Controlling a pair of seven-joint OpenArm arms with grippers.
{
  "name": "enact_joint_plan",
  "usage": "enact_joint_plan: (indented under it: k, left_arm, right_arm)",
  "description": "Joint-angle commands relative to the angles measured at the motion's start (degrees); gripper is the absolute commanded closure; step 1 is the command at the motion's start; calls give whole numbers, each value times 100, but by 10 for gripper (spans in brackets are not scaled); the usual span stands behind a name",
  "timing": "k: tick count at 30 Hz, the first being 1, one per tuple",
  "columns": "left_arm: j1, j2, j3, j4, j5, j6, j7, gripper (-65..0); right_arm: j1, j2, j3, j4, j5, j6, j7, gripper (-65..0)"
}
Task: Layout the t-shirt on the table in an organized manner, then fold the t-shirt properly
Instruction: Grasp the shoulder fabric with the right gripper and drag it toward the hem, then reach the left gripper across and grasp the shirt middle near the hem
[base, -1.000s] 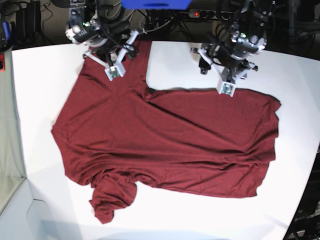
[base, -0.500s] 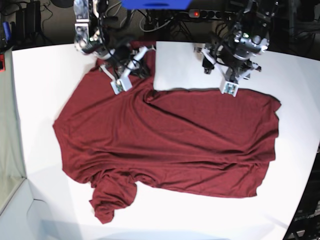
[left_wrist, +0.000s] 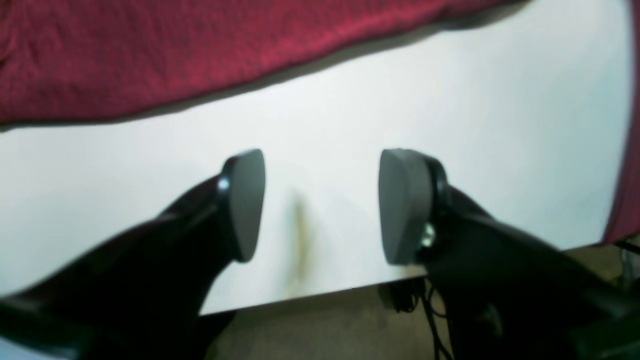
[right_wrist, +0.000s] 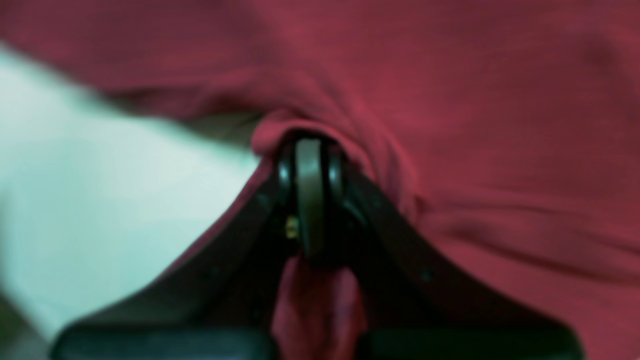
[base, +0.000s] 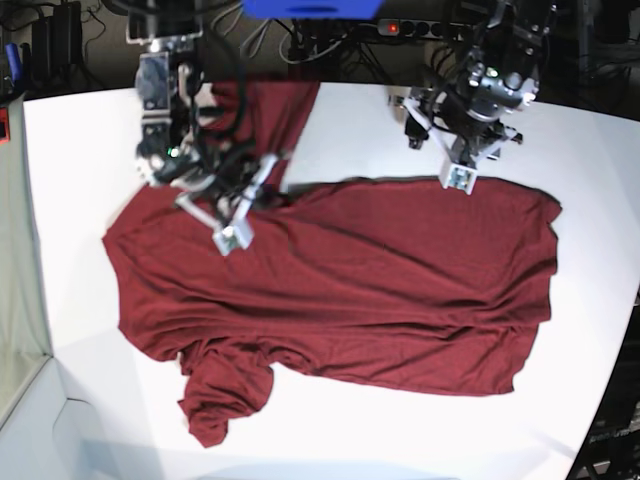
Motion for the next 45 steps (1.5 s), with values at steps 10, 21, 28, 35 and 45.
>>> enact_joint_plan:
  k: [10, 21, 28, 35, 45]
  left_arm:
    - [-211, 191, -15, 109, -12, 10, -82, -355]
    - [-510, 551, 135, 73, -20, 10, -91, -356]
    - [-545, 710, 1471, 65, -20, 10, -82, -360]
    - [-563, 718, 2456, -67, -20, 10, 67, -538]
    - [-985, 1035, 2570, -876, -179, 10, 111, -620]
  right_arm:
    - [1965, 1, 27, 75, 58, -16, -509, 0]
    - [2581, 141, 27, -435, 93, 2, -869, 0]
    - [2229, 168, 19, -435, 76, 19, -711, 0]
    - [2220, 335, 54, -435, 102, 28, -711, 0]
    - [2106, 405, 54, -435, 102, 28, -711, 0]
